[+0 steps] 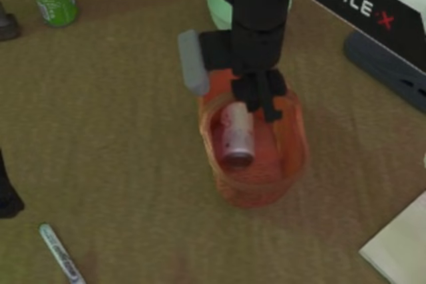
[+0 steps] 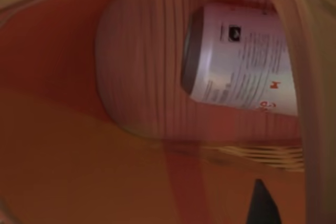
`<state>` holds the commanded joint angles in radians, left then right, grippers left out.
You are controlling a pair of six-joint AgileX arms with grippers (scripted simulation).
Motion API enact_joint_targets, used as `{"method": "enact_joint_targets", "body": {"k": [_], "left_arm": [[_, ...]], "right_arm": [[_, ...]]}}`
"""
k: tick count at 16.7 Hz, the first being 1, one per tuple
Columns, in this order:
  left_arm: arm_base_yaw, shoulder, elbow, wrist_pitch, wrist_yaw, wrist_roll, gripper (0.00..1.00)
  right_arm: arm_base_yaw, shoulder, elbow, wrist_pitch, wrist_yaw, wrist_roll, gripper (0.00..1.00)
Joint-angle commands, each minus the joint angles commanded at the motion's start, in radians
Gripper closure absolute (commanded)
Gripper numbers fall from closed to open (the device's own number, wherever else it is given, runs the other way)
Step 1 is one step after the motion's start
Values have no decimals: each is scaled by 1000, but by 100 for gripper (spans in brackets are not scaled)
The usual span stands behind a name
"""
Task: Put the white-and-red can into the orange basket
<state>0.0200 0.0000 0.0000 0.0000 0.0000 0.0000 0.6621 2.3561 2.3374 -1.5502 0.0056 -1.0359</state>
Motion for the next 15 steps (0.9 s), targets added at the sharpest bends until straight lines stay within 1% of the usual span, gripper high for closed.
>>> {"method": "enact_joint_targets", "body": {"k": [9,15], "left_arm": [[0,0,0,0,0,0,0],[0,0,0,0,0,0,0]], "right_arm": [[-2,6,18,-17,0,-4,100],[-22,44,255,-206,0,-30,100]]}}
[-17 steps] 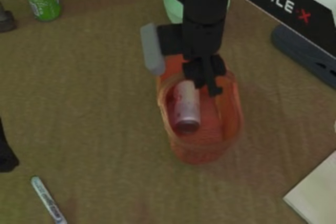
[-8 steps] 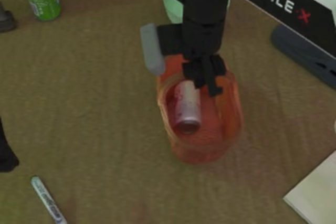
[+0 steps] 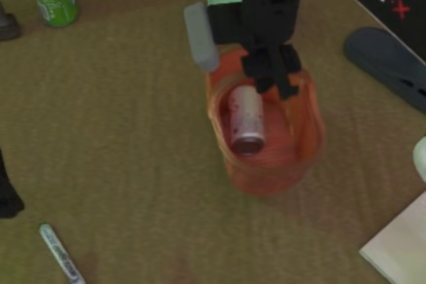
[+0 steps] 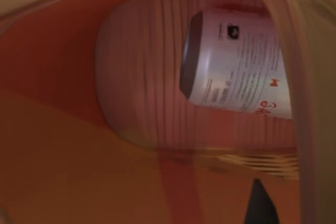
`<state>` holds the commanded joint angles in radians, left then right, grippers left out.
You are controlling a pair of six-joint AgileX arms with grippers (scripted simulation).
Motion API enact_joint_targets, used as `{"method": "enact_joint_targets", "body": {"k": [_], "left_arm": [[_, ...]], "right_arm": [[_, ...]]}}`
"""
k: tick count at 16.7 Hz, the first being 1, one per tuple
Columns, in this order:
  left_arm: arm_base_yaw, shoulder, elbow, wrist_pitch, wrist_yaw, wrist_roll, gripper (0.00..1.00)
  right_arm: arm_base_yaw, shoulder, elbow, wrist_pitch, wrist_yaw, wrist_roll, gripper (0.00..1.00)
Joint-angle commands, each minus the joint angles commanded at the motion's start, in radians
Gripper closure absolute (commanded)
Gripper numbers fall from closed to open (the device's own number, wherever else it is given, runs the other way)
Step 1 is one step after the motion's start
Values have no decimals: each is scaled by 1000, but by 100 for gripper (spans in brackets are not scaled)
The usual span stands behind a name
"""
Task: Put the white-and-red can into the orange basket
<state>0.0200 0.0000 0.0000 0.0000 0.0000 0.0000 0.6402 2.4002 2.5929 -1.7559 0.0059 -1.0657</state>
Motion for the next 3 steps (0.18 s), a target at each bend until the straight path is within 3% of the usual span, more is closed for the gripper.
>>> {"method": "enact_joint_targets", "body": {"k": [3], "left_arm": [[0,0,0,0,0,0,0]], "right_arm": [[-6,7,46,-45,1,-6,100]]}}
